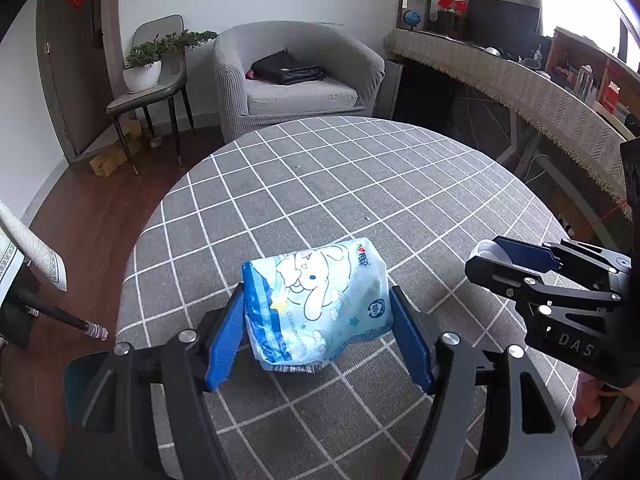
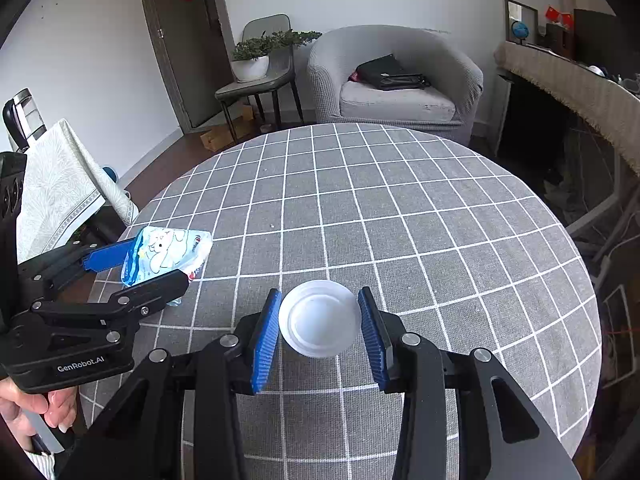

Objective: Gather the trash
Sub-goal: 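Carry the wipes pack in the left tool and white cup in the right tool over the bin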

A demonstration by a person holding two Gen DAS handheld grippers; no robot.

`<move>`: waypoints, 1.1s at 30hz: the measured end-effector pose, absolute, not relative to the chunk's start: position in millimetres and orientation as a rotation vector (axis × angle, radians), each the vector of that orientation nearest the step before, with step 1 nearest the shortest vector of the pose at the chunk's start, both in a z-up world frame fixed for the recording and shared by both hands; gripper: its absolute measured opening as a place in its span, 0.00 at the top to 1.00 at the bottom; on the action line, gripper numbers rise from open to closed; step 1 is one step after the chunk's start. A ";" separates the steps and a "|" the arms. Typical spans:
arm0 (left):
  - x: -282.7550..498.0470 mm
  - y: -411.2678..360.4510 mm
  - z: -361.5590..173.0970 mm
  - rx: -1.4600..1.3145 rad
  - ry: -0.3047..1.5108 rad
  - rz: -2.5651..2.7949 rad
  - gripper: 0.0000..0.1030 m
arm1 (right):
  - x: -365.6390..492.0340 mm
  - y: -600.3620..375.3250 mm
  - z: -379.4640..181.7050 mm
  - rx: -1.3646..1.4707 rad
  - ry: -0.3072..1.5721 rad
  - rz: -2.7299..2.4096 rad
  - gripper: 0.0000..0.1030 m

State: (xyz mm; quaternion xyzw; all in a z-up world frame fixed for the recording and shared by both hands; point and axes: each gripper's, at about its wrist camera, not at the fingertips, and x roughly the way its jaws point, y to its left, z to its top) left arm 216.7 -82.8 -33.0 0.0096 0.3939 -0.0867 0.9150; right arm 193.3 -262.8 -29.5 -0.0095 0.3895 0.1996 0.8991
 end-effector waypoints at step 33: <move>152.4 151.4 -42.3 -0.022 0.810 0.089 0.31 | 170.6 -41.6 -21.4 -0.100 0.787 0.707 0.61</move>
